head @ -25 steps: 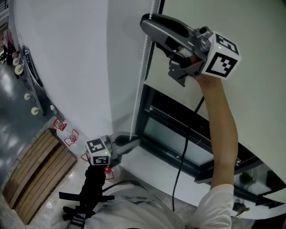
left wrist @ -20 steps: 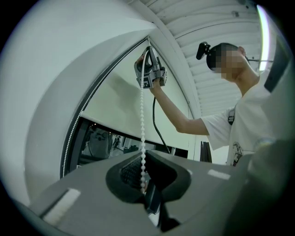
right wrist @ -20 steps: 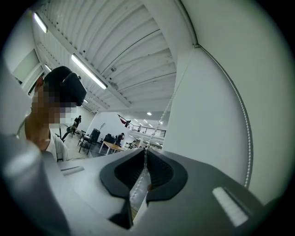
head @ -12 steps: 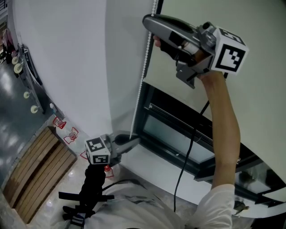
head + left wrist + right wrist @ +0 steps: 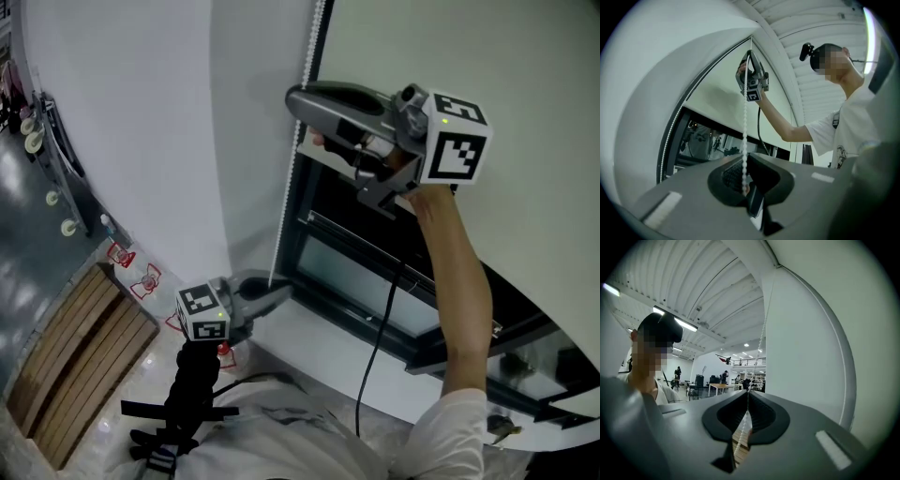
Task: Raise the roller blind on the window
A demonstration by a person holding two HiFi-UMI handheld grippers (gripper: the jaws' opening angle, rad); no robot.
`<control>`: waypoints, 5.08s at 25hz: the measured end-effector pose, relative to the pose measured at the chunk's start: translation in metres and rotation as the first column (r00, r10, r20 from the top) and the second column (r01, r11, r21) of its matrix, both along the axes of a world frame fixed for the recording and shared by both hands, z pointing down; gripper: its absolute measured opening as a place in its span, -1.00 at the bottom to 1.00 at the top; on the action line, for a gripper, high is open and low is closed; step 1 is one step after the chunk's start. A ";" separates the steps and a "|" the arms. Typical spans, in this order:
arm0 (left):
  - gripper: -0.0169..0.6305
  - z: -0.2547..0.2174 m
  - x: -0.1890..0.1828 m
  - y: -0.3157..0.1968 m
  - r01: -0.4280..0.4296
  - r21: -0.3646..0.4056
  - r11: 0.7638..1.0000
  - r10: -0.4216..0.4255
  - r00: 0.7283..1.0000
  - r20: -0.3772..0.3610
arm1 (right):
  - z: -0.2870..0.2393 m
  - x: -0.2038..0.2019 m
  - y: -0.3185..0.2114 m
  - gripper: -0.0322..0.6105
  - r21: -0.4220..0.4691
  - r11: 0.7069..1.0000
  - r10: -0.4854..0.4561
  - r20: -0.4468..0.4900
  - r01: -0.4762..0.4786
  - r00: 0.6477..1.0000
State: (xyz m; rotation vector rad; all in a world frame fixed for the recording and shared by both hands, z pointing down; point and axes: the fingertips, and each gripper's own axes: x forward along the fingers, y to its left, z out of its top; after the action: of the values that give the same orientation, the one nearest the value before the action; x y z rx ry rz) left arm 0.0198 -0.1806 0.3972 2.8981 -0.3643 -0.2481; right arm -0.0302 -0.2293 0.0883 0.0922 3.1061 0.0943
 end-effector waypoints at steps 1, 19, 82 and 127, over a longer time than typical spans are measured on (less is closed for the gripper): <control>-0.95 -0.001 0.000 0.000 0.001 0.000 1.000 -0.001 1.000 -0.002 | 0.013 -0.002 0.000 -0.87 -0.010 1.000 0.003 -0.015 -0.004 1.000; -0.95 -0.001 -0.010 -0.002 0.034 -0.015 0.999 -0.034 0.999 -0.013 | 0.189 -0.009 0.011 -0.87 -0.205 0.978 0.001 -0.145 -0.031 0.989; -0.95 -0.005 -0.013 0.007 0.012 -0.021 1.000 -0.012 0.999 -0.030 | -0.070 -0.004 -0.017 -0.52 0.133 0.991 -0.019 0.178 -0.005 0.984; -0.95 0.005 -0.001 0.001 -0.006 -0.048 0.999 0.004 1.000 -0.027 | 0.084 -0.004 -0.003 -0.89 -0.110 0.994 0.018 0.001 -0.018 1.000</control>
State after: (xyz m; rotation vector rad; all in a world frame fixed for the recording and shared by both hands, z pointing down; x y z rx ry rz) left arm 0.0185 -0.1800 0.4021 2.8453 -0.3537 -0.2739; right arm -0.0338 -0.2323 0.1718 0.0615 3.1024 -0.0758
